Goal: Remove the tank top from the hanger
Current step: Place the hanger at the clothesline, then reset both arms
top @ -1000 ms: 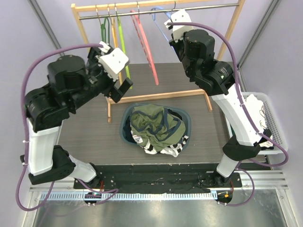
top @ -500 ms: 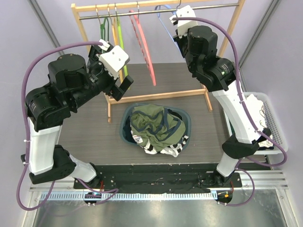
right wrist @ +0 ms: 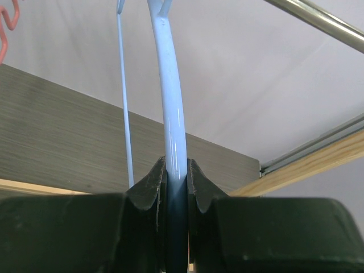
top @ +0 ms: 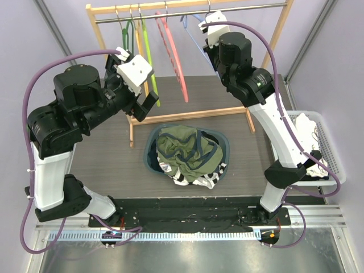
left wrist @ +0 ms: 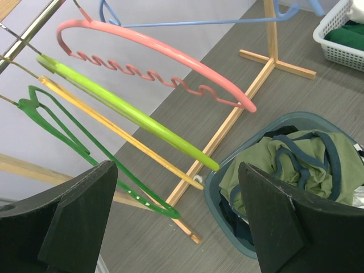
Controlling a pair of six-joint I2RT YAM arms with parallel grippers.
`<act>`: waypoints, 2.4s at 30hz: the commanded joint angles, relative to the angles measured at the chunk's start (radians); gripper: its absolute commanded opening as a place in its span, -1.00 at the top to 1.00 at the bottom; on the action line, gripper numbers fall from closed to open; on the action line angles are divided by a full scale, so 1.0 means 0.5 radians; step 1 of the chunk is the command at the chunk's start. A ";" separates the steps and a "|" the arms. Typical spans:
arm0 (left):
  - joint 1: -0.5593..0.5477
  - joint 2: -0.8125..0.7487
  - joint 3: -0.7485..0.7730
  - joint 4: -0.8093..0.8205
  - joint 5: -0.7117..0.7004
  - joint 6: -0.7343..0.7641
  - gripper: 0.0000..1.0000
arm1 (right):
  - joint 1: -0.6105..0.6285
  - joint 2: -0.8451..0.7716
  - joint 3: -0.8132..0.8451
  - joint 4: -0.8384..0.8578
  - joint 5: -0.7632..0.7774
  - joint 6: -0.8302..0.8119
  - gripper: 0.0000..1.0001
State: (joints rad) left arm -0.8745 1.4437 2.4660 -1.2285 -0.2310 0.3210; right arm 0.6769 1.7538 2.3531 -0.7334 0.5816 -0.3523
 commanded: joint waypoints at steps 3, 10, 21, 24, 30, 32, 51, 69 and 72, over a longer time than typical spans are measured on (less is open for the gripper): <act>0.016 0.003 0.066 0.033 0.048 -0.016 -0.85 | -0.071 -0.013 -0.040 0.157 -0.102 0.100 0.99; 0.028 0.033 0.099 0.033 0.066 -0.025 -0.86 | -0.090 -0.032 -0.153 0.160 -0.172 0.122 0.98; 0.080 0.076 0.105 0.064 0.069 -0.031 -0.86 | -0.163 -0.433 -0.678 0.206 -0.417 0.351 -0.04; 0.108 0.092 0.118 0.073 0.075 -0.038 -0.86 | -0.249 -0.605 -0.779 0.209 -0.503 0.401 -0.18; 0.465 0.034 0.020 0.321 0.164 -0.111 -0.84 | -0.439 -0.939 -0.920 0.258 -0.476 0.490 -0.40; 0.583 0.055 0.029 0.377 0.164 -0.203 -0.86 | -0.513 -1.037 -0.988 0.340 -0.433 0.502 -0.42; 1.893 0.003 -0.440 0.892 1.062 -0.936 -0.81 | -0.845 -1.476 -1.987 0.957 -0.086 0.891 -0.51; 1.946 -0.270 -2.011 1.178 1.493 -0.857 -0.66 | -0.845 -1.602 -2.592 0.890 -0.187 1.334 0.23; 1.863 -0.258 -2.088 1.242 1.432 -0.854 -0.64 | -0.845 -1.627 -2.608 0.881 -0.212 1.330 0.34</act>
State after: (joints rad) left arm 0.0998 1.3647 1.4357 -0.7048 0.4637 -0.1299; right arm 0.2550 0.9733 1.0428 -0.3328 0.5022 0.2695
